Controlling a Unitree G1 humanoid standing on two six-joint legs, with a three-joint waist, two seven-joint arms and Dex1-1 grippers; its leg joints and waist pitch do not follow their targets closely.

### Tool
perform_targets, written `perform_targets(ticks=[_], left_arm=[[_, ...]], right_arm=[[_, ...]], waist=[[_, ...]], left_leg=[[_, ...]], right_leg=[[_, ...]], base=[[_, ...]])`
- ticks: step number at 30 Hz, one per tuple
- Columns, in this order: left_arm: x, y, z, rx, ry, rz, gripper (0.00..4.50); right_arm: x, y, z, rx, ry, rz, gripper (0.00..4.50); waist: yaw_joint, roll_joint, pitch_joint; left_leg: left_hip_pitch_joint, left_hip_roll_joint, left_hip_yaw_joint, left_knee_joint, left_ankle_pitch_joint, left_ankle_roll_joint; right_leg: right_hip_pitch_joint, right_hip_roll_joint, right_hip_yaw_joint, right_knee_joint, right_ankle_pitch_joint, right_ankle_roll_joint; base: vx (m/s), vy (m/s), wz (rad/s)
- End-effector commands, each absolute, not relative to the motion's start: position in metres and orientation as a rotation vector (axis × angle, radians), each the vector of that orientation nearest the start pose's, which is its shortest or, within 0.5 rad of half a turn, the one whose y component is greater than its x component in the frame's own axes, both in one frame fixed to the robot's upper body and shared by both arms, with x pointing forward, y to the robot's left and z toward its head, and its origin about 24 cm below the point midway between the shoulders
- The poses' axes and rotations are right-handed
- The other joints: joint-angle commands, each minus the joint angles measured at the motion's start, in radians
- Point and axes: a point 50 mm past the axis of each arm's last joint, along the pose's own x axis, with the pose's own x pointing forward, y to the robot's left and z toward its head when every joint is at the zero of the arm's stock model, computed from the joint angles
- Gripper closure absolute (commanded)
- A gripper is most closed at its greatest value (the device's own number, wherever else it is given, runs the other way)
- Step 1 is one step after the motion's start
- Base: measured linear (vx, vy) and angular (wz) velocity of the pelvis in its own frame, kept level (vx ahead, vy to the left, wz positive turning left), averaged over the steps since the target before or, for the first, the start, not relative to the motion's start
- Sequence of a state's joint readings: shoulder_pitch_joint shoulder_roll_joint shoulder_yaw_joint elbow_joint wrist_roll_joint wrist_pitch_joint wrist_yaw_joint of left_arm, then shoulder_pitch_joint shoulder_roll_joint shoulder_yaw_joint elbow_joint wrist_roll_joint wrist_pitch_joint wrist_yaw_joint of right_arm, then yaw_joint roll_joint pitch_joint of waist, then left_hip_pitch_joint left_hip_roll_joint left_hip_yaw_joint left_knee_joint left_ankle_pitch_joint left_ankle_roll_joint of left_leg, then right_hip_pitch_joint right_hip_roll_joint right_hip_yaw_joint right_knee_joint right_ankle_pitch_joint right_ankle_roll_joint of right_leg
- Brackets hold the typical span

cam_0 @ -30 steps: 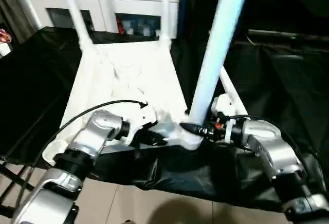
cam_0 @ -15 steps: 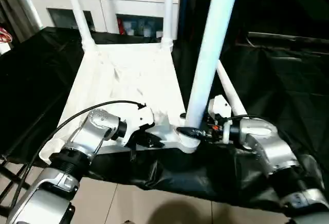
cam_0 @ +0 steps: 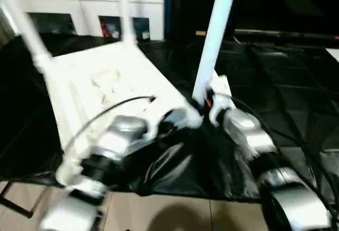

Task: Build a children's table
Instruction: Insert table leg to table base

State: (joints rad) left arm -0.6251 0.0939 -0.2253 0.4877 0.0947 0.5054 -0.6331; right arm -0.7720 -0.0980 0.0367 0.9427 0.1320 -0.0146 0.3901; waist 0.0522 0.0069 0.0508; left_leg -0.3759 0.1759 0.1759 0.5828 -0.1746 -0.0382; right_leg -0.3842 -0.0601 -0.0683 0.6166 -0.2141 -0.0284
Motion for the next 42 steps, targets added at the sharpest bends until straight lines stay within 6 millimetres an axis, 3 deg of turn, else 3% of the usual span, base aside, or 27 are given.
perform_targets(ticks=[1, 3, 5, 9, 12, 14, 18, 24, 28, 30, 32, 33, 35, 39, 42], left_arm=[[0.341, 0.060, 0.084, 0.303, 0.328, -0.822, 4.50], [0.342, 0.062, 0.082, 0.321, 0.337, -0.806, 4.50], [0.342, 0.062, 0.082, 0.319, 0.341, -0.804, 4.50], [0.340, 0.065, 0.082, 0.333, 0.345, -0.799, 4.50], [0.340, 0.067, 0.082, 0.349, 0.339, -0.819, 4.50], [0.339, 0.068, 0.082, 0.352, 0.336, -0.837, 4.50], [0.336, 0.070, 0.084, 0.365, 0.320, -0.896, 4.50], [0.331, 0.071, 0.085, 0.374, 0.313, -0.978, 4.50], [0.328, 0.075, 0.084, 0.368, 0.314, -1.031, 4.50], [0.327, 0.077, 0.084, 0.354, 0.317, -1.078, 4.50], [0.325, 0.079, 0.084, 0.347, 0.314, -1.112, 4.50], [0.323, 0.080, 0.084, 0.332, 0.309, -1.152, 4.50], [0.322, 0.081, 0.084, 0.321, 0.305, -1.179, 4.50], [0.315, 0.089, 0.082, 0.340, 0.320, -1.342, 4.50], [0.315, 0.092, 0.080, 0.370, 0.330, -1.373, 4.50]], right_arm=[[0.351, -0.095, 0.017, -0.014, 0.396, 0.540, 2.61], [0.351, -0.093, 0.016, -0.011, 0.396, 0.556, 2.61], [0.350, -0.092, 0.016, -0.009, 0.395, 0.560, 2.61], [0.351, -0.091, 0.014, -0.008, 0.399, 0.555, 2.61], [0.352, -0.092, 0.016, 0.019, 0.394, 0.565, 2.61], [0.353, -0.092, 0.019, 0.038, 0.385, 0.574, 2.05], [0.357, -0.093, 0.026, 0.027, 0.352, 0.599, 1.74], [0.360, -0.098, 0.038, 0.015, 0.299, 0.655, 1.25], [0.358, -0.102, 0.047, -0.042, 0.256, 0.762, 0.92], [0.354, -0.107, 0.051, -0.085, 0.240, 0.826, 0.80], [0.351, -0.111, 0.054, -0.105, 0.228, 0.878, 0.80], [0.347, -0.115, 0.055, -0.123, 0.221, 0.918, 0.80], [0.345, -0.118, 0.057, -0.136, 0.218, 0.944, 0.80], [0.323, -0.131, 0.058, -0.222, 0.234, 1.138, 0.80], [0.318, -0.133, 0.057, -0.233, 0.250, 1.173, 0.80]], waist=[[0.014, 0.000, -0.066], [0.018, -0.004, -0.066], [0.021, -0.003, -0.064], [0.019, 0.002, -0.059], [0.016, 0.007, -0.057], [0.017, 0.006, -0.060], [0.018, 0.006, -0.063], [0.023, 0.010, -0.061], [0.039, 0.009, -0.068], [0.046, 0.008, -0.076], [0.052, 0.009, -0.077], [0.057, 0.015, -0.078], [0.066, 0.011, -0.076], [0.083, 0.018, -0.068], [0.093, 0.019, -0.064]], left_leg=[[0.003, 0.058, -0.025, -0.065, -0.139, 0.047], [0.006, 0.057, -0.021, -0.061, -0.098, 0.084], [0.007, 0.057, -0.020, -0.062, -0.110, 0.089], [0.013, 0.063, -0.022, -0.070, -0.185, 0.052], [0.014, 0.063, -0.023, -0.072, -0.204, 0.036], [0.013, 0.062, -0.023, -0.071, -0.193, 0.037], [0.011, 0.062, -0.022, -0.067, -0.152, 0.054], [0.015, 0.065, -0.022, -0.069, -0.173, 0.048], [0.013, 0.064, -0.021, -0.060, -0.099, 0.072], [0.006, 0.059, -0.020, -0.047, -0.020, 0.108], [0.003, 0.060, -0.020, -0.042, 0.003, 0.135], [0.003, 0.062, -0.019, -0.039, -0.005, 0.140], [0.003, 0.065, -0.019, -0.039, -0.024, 0.139], [0.007, 0.069, -0.018, -0.046, -0.127, 0.094], [0.010, 0.068, -0.018, -0.049, -0.172, 0.065]], right_leg=[[0.049, -0.100, 0.054, -0.071, -0.042, -0.237], [0.049, -0.099, 0.052, -0.065, 0.047, -0.255], [0.050, -0.100, 0.052, -0.068, 0.032, -0.261], [0.047, -0.101, 0.053, -0.078, -0.084, -0.250], [0.046, -0.098, 0.054, -0.079, -0.094, -0.246], [0.048, -0.099, 0.055, -0.076, -0.065, -0.249], [0.051, -0.100, 0.054, -0.068, 0.004, -0.269], [0.048, -0.099, 0.053, -0.068, -0.019, -0.271], [0.052, -0.097, 0.052, -0.056, 0.086, -0.276], [0.052, -0.094, 0.051, -0.040, 0.209, -0.281], [0.049, -0.094, 0.049, -0.036, 0.255, -0.281], [0.045, -0.094, 0.049, -0.033, 0.253, -0.284], [0.043, -0.092, 0.047, -0.036, 0.225, -0.279], [0.037, -0.094, 0.050, -0.050, 0.069, -0.258], [0.032, -0.095, 0.054, -0.059, -0.023, -0.240]], base=[[0.000, 0.000, 0.00], [0.000, 0.000, 0.00], [0.000, 0.000, 0.00], [0.000, 0.000, 0.00], [0.000, 0.000, 0.00], [0.000, 0.000, 0.00], [0.000, 0.000, 0.00], [0.000, 0.000, 0.00], [0.000, 0.000, 0.00], [0.000, 0.000, 0.00], [0.000, 0.000, 0.00], [0.000, 0.000, 0.00], [0.000, 0.000, 0.00], [0.000, 0.000, 0.00], [0.000, 0.000, 0.00]])
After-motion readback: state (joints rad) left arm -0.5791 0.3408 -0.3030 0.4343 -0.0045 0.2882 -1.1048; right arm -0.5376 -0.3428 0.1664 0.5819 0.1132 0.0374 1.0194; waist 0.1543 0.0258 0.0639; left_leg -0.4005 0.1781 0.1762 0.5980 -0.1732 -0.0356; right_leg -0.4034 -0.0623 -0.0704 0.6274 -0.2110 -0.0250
